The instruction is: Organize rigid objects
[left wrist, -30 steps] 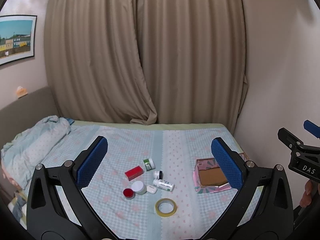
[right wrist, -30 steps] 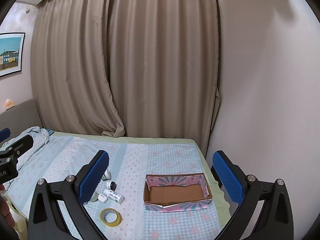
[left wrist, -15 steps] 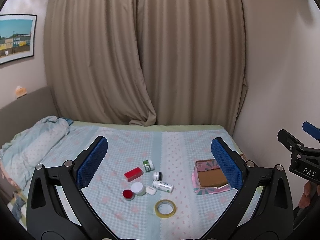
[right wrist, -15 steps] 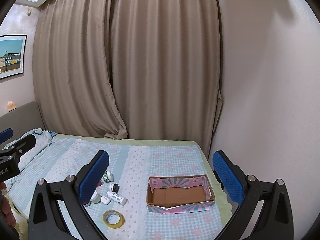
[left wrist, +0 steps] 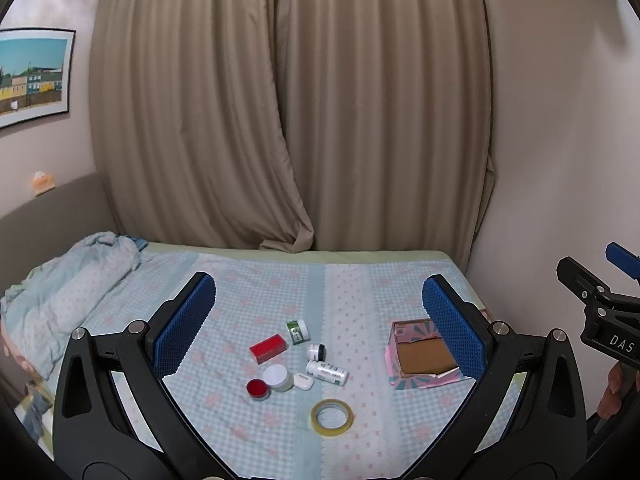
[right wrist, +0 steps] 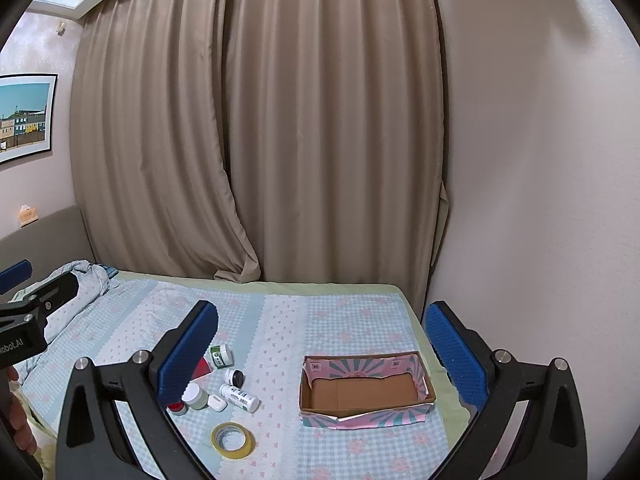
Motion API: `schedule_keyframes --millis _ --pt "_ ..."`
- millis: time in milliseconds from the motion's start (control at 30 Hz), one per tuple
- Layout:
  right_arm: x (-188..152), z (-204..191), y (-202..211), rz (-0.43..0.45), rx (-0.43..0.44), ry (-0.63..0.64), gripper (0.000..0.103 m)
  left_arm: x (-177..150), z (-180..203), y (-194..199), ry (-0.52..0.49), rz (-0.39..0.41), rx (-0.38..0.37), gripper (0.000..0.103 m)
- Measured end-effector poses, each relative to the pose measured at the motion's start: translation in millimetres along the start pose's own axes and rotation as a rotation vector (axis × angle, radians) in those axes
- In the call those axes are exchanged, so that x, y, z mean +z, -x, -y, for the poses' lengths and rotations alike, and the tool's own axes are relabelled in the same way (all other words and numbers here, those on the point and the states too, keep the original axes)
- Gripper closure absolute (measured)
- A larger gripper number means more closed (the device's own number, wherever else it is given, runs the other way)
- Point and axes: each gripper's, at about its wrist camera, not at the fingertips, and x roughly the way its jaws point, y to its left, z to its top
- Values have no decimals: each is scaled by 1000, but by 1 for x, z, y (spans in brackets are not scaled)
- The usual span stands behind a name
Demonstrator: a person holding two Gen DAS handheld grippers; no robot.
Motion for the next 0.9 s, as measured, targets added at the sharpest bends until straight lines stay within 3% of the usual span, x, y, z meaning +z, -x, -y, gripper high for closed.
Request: schedule_keyframes --millis 900 --pt "-7 -2 -2 8 -5 1 0 -1 -7 0 14 -2 -2 0"
